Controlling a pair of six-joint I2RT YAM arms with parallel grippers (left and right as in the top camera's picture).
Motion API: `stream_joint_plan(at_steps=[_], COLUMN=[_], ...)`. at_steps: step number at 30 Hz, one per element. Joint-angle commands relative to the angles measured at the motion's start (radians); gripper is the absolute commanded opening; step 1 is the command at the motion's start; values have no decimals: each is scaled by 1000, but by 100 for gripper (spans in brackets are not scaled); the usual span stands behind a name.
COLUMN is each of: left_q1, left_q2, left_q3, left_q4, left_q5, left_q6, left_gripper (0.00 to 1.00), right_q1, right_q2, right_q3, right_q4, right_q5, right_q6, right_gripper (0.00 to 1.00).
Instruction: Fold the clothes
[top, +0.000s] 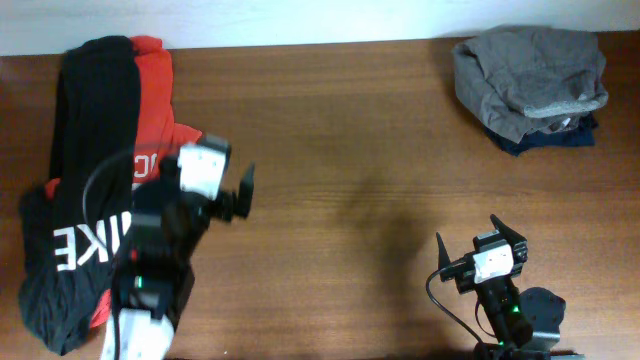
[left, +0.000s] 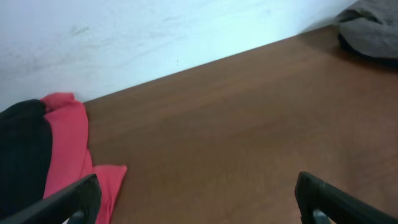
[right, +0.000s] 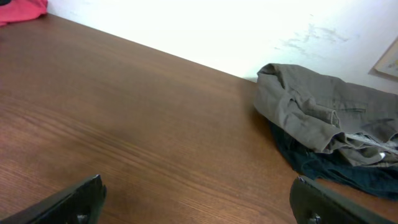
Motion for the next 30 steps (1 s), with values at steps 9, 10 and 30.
stream_joint_plan(at_steps=[9,10,30], left_q1=[85,88,144], left_q2=[-547,-575,-929], left_q3=[-502,-519,-682], left_q4=[215,214,65], left_q5=[79,79,119], left_q6=[13,13,50], left_gripper=[99,99,99], right_q1=[1,1,1], right_q2=[-8,-8,-8], right_q3=[-7,-7,-7], right_q4=[0,0,0], right_q5=[9,9,9], right_q6=[12,12,12], right_gripper=[99,99,99])
